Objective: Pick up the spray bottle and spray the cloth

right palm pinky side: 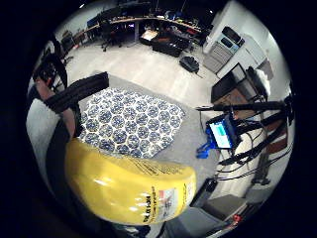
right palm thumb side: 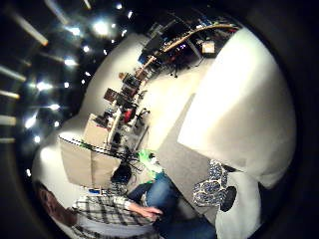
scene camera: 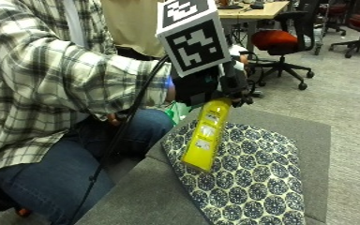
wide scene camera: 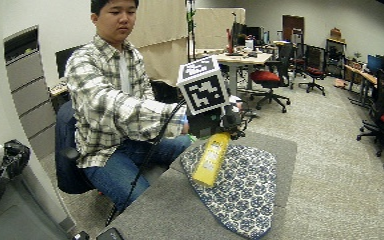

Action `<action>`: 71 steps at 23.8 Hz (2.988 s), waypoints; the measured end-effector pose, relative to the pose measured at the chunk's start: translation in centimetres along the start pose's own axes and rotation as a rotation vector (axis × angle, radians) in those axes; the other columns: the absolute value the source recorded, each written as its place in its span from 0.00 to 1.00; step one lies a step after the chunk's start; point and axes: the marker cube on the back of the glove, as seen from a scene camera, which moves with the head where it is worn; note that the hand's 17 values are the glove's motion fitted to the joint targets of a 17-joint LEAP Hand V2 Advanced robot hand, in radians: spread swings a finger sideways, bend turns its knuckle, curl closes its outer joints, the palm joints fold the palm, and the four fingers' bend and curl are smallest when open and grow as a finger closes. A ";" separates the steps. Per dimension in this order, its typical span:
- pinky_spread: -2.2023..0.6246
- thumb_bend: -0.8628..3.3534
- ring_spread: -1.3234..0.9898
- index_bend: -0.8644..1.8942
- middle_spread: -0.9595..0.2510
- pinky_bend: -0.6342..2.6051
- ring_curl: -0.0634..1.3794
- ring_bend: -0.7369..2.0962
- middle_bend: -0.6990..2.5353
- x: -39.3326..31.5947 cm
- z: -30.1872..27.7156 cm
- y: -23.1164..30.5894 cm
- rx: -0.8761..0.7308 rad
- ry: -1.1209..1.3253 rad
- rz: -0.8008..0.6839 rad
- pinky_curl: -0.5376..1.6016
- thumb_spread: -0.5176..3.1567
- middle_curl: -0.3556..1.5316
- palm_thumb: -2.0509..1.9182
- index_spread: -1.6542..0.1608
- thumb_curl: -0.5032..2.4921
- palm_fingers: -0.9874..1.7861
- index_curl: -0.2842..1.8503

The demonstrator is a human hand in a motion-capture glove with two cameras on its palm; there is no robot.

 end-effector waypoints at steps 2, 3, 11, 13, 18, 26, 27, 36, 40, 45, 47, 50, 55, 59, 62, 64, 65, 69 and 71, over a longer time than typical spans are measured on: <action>0.72 0.20 0.47 0.37 0.65 0.37 0.38 0.46 0.36 0.2 -0.7 0.0 0.033 -0.066 0.025 0.44 0.20 0.48 0.80 0.74 0.42 0.79 0.36; 0.72 0.20 0.47 0.37 0.65 0.37 0.38 0.46 0.36 0.3 -1.1 0.1 0.049 -0.095 0.036 0.44 0.20 0.48 0.80 0.74 0.42 0.79 0.36; 0.72 0.20 0.47 0.37 0.65 0.37 0.38 0.46 0.36 1.7 -3.3 1.1 0.200 -0.351 0.150 0.44 0.20 0.48 0.80 0.74 0.42 0.79 0.36; 0.72 0.20 0.47 0.37 0.65 0.37 0.38 0.46 0.36 2.3 -3.7 1.4 0.240 -0.417 0.194 0.44 0.20 0.48 0.80 0.74 0.42 0.79 0.36; 0.72 0.20 0.47 0.37 0.65 0.37 0.38 0.46 0.36 4.2 -4.5 2.2 0.331 -0.542 0.283 0.44 0.20 0.48 0.80 0.74 0.42 0.79 0.36; 0.72 0.20 0.47 0.37 0.65 0.37 0.38 0.46 0.36 5.4 -5.3 3.1 0.409 -0.606 0.312 0.44 0.20 0.48 0.80 0.74 0.42 0.79 0.36; 0.72 0.20 0.47 0.37 0.65 0.37 0.38 0.46 0.36 5.3 -5.3 3.1 0.415 -0.613 0.308 0.44 0.20 0.48 0.80 0.74 0.42 0.79 0.36; 0.72 0.20 0.47 0.37 0.65 0.37 0.38 0.46 0.36 2.2 -4.0 1.7 0.427 -0.684 0.234 0.44 0.20 0.48 0.80 0.74 0.42 0.79 0.36; 0.72 0.20 0.47 0.37 0.65 0.37 0.38 0.46 0.36 -1.2 -2.3 0.5 0.410 -0.729 0.170 0.44 0.20 0.48 0.80 0.75 0.42 0.79 0.36; 0.72 0.20 0.48 0.37 0.65 0.37 0.38 0.46 0.36 -6.7 -0.2 -1.2 0.369 -0.774 0.059 0.44 0.20 0.48 0.80 0.75 0.42 0.79 0.36; 0.72 0.20 0.48 0.37 0.65 0.37 0.38 0.46 0.36 -8.3 0.7 -1.7 0.350 -0.802 0.036 0.44 0.20 0.48 0.80 0.75 0.42 0.79 0.36; 0.73 0.20 0.48 0.37 0.65 0.37 0.38 0.46 0.36 -10.3 2.4 -2.4 0.321 -0.841 0.016 0.44 0.20 0.48 0.80 0.75 0.42 0.79 0.36; 0.73 0.20 0.48 0.37 0.65 0.37 0.38 0.46 0.36 -13.4 5.2 -3.8 0.285 -0.879 -0.021 0.44 0.20 0.48 0.80 0.75 0.42 0.78 0.36; 0.73 0.20 0.48 0.36 0.65 0.37 0.38 0.46 0.36 -15.5 7.6 -4.6 0.250 -0.895 -0.046 0.44 0.20 0.48 0.80 0.75 0.42 0.78 0.36; 0.73 0.20 0.48 0.36 0.65 0.37 0.38 0.46 0.36 -16.2 9.2 -4.8 0.233 -0.899 -0.048 0.44 0.20 0.48 0.80 0.75 0.42 0.78 0.36; 0.73 0.20 0.48 0.37 0.65 0.37 0.38 0.46 0.36 -16.3 10.3 -4.9 0.227 -0.900 -0.047 0.44 0.20 0.48 0.80 0.75 0.42 0.78 0.36; 0.73 0.20 0.48 0.37 0.65 0.37 0.38 0.46 0.36 -16.2 10.9 -4.8 0.222 -0.898 -0.049 0.44 0.20 0.48 0.80 0.75 0.42 0.78 0.36; 0.73 0.20 0.48 0.37 0.65 0.37 0.38 0.46 0.36 -15.7 13.3 -4.7 0.210 -0.892 -0.048 0.44 0.20 0.49 0.81 0.75 0.42 0.78 0.36; 0.73 0.20 0.48 0.37 0.65 0.37 0.38 0.46 0.36 -15.4 14.4 -4.6 0.200 -0.902 -0.039 0.44 0.20 0.49 0.81 0.75 0.42 0.78 0.36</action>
